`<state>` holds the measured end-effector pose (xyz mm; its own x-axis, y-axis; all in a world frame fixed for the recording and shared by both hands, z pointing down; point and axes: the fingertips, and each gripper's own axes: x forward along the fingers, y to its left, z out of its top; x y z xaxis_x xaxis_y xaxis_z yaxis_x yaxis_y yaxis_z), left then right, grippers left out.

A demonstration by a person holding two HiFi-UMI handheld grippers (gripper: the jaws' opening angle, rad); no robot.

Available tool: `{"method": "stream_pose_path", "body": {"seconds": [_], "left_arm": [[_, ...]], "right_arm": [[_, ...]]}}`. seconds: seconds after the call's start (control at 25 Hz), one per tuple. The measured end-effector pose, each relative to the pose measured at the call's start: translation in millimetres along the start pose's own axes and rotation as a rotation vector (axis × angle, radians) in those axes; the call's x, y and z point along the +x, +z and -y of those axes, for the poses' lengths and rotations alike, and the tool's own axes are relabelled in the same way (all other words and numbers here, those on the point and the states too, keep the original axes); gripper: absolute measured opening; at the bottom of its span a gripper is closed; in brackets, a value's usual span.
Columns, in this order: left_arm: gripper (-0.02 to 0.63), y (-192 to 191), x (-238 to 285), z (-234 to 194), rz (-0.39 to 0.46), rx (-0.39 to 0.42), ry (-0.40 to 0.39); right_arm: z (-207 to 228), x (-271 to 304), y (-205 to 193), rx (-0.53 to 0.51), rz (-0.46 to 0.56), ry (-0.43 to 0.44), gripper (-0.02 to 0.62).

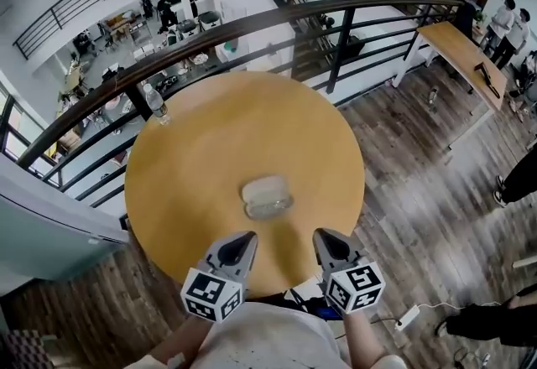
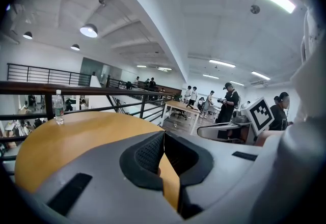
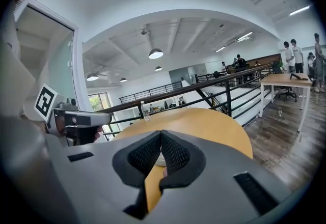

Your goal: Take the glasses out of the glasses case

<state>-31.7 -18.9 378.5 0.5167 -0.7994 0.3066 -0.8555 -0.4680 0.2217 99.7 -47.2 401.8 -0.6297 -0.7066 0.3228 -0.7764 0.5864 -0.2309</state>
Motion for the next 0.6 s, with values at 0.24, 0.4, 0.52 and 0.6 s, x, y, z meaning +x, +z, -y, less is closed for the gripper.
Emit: {"method": "stream_pose_path", "body": {"seconds": [0.24,0.4,0.52,0.6], "left_arm": [[0.025,9,0,-13,-0.022,0.008,-0.009],[0.025,6,-2,-21,-0.032,0.014,-0.029],[0.025,5,1,-25,-0.041,0.017,-0.044],[0.025,4,4,-27,-0.050,0.019,-0.054]], "right_arm": [[-6,13,10,0.007,-0.007,-0.002,0.025],[-14,18,14,0.001,0.007,-0.011,0.025],[-14,22,10,0.002,0.000,-0.025,0.025],[-12,23,8,0.007,-0.008,-0.035,0.025]]}}
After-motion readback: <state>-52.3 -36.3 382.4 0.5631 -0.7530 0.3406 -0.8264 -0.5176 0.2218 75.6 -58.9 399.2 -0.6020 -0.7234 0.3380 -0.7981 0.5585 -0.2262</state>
